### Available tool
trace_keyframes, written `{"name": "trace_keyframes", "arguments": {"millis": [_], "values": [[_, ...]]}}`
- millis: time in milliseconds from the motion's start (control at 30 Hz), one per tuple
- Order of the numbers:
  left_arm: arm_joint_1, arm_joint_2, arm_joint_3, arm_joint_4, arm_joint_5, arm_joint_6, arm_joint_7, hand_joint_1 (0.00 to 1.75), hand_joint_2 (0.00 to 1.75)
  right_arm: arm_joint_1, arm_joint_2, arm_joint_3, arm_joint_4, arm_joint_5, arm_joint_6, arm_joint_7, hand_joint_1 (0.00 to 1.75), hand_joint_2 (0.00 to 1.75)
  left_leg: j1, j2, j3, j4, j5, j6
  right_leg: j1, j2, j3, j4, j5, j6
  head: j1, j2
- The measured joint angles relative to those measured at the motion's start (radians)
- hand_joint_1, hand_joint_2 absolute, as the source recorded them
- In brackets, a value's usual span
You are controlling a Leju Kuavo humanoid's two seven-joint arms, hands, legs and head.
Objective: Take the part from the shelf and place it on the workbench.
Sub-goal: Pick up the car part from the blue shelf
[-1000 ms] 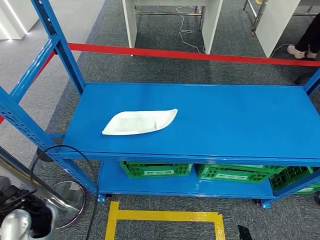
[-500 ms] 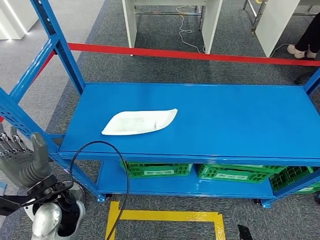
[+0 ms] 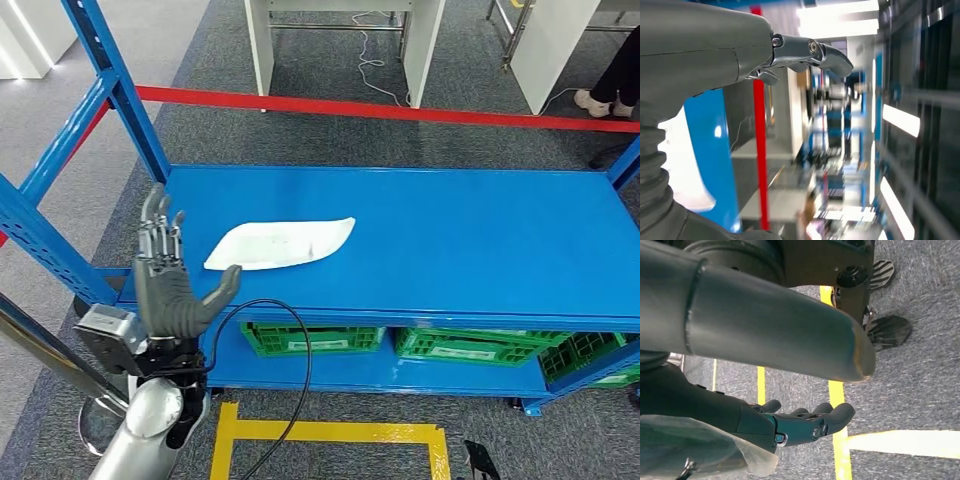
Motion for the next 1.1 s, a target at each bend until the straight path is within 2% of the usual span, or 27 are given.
{"name": "trace_keyframes", "arguments": {"millis": [167, 333, 633, 767, 1100], "values": [[-0.054, 0.017, -0.043, 0.064, -0.051, -0.005, 0.033, 0.0, 1.75, -0.01, -0.002, 0.003, 0.0, 0.001, 0.013, 0.008, 0.0, 0.0, 0.0, 0.0, 0.0, 0.0, 0.0, 0.0, 0.0, 0.0, 0.0, 0.0, 0.0, 0.0, 0.0, 0.0], [-0.14, 0.032, -0.082, 0.15, -0.132, -0.041, 0.094, 0.0, 1.75, -0.024, -0.004, 0.016, 0.0, 0.012, 0.043, 0.036, 0.0, 0.0, 0.0, 0.0, 0.0, 0.0, 0.001, 0.0, 0.0, 0.0, 0.0, 0.0, 0.0, 0.0, 0.0, 0.0], [-0.259, 0.033, -0.148, 0.256, -0.21, -0.073, 0.148, 0.0, 1.75, -0.053, -0.004, 0.038, 0.003, 0.029, 0.057, 0.079, 0.0, 0.0, 0.0, 0.0, 0.0, 0.0, 0.001, 0.0, 0.0, 0.0, 0.0, 0.0, 0.001, 0.001, 0.0, 0.0], [-0.301, 0.033, -0.167, 0.312, -0.256, -0.068, 0.175, 0.0, 0.0, -0.066, -0.004, 0.048, 0.006, 0.036, 0.061, 0.092, 0.0, 0.0, 0.0, 0.0, 0.0, 0.0, 0.001, 0.0, 0.0, 0.0, 0.0, 0.0, 0.001, 0.001, 0.0, 0.0], [-0.392, 0.026, -0.211, 0.482, -0.417, -0.016, 0.247, 0.0, 0.0, -0.089, -0.004, 0.071, 0.01, 0.057, 0.074, 0.118, 0.0, 0.0, 0.0, 0.0, 0.0, 0.0, 0.001, 0.0, 0.0, 0.0, 0.0, 0.0, 0.001, 0.001, 0.0, 0.0]]}}
